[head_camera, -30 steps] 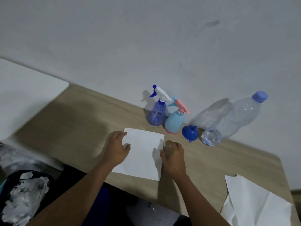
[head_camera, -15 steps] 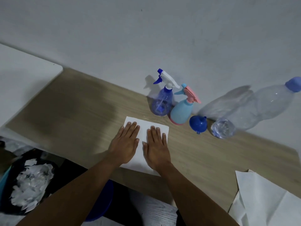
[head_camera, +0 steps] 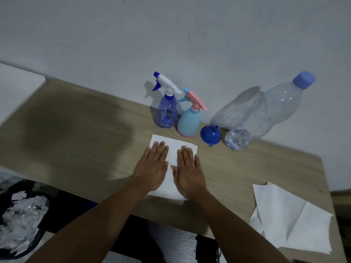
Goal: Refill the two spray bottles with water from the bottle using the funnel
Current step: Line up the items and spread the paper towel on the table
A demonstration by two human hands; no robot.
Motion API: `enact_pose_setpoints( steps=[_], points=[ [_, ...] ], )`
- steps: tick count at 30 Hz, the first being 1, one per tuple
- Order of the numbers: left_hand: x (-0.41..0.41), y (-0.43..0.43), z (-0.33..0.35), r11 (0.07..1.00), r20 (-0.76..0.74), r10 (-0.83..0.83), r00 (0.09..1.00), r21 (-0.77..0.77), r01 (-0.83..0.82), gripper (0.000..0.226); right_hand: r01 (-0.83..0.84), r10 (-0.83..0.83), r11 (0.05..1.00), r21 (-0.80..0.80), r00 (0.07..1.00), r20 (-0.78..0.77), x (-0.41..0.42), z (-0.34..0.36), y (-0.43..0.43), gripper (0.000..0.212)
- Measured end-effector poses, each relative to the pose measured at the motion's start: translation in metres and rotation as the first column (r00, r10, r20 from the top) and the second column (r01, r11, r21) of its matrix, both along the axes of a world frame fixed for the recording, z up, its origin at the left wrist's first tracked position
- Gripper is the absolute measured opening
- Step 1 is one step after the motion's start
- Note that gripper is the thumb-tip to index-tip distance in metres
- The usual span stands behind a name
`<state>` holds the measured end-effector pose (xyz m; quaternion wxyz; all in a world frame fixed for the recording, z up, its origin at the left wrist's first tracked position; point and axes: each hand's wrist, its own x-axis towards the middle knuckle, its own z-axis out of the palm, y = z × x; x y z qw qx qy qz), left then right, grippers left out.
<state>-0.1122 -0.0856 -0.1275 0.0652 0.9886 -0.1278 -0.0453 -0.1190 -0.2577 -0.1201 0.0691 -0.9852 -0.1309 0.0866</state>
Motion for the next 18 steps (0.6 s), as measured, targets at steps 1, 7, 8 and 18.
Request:
enact_pose_setpoints(
  steps=[1,7,8,18],
  points=[
    [-0.003,-0.012,-0.001,1.0,-0.002,-0.006,1.0,-0.006,0.006,0.066,0.005,-0.005,1.0,-0.007,1.0,0.007,-0.004,-0.001,-0.012,0.065],
    [-0.024,-0.087,0.0,0.998,-0.02,-0.066,0.998,-0.025,0.066,0.067,0.055,-0.055,0.998,-0.04,0.998,0.006,-0.031,0.003,-0.085,0.066],
    [-0.028,-0.1,0.001,0.997,-0.016,-0.077,0.997,-0.026,0.076,0.066,0.075,-0.074,0.997,-0.035,0.997,0.009,-0.038,0.002,-0.097,0.066],
    [-0.082,-0.163,0.005,0.99,-0.036,-0.141,0.989,0.009,0.141,0.062,0.177,-0.175,0.983,-0.039,0.983,0.052,-0.103,-0.004,-0.152,0.066]
  ],
)
